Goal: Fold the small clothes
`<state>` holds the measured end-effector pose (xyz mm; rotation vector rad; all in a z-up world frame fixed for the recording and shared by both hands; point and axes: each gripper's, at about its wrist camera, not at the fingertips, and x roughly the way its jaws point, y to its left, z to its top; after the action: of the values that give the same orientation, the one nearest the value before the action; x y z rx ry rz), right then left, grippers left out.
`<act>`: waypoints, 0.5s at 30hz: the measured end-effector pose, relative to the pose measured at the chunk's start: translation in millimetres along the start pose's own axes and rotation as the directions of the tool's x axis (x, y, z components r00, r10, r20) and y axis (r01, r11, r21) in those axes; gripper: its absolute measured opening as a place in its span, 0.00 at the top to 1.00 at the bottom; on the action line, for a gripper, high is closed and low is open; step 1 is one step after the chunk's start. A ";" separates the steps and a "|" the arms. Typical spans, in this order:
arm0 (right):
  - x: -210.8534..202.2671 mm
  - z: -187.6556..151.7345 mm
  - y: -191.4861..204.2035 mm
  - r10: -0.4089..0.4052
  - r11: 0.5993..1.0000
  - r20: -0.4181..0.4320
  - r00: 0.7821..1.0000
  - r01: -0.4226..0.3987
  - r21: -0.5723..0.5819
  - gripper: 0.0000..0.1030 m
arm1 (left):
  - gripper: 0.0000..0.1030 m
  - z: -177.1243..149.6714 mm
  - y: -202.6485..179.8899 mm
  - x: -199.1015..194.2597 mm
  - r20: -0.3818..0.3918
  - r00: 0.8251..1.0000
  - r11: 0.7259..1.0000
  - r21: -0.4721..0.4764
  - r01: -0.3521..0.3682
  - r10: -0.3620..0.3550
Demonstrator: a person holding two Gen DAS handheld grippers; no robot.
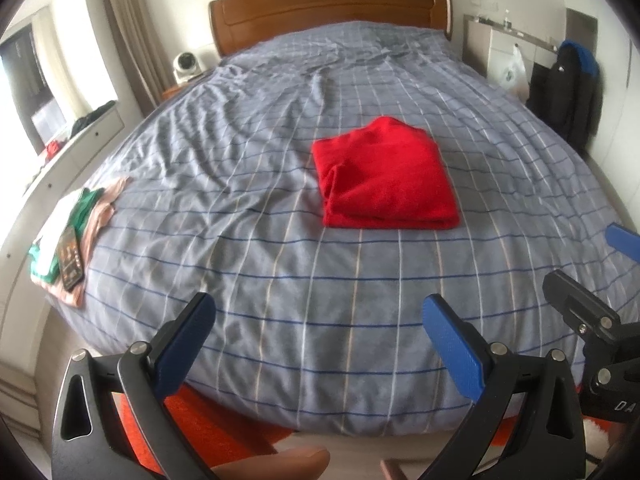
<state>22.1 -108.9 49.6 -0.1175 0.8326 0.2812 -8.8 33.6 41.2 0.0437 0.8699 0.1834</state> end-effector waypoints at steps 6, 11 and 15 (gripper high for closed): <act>0.4 -0.5 -0.4 -0.001 1.000 -0.003 1.000 0.001 -0.003 0.01 | 0.00 -0.6 0.5 -2.2 0.005 1.000 1.000 -0.003 0.003 -0.003; 1.2 -1.2 0.1 -0.002 1.000 -0.005 1.000 0.002 -0.007 0.01 | 0.00 0.4 1.4 -2.6 0.001 1.000 1.000 -0.012 0.016 -0.016; 1.5 -2.1 1.4 -0.003 1.000 -0.007 1.000 0.003 -0.009 0.01 | 0.00 0.5 2.5 -2.3 -0.002 1.000 0.999 -0.022 0.030 -0.030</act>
<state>21.1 -107.7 47.1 -0.1283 0.8381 0.2823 -10.2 35.6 43.5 0.0096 0.8705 0.1645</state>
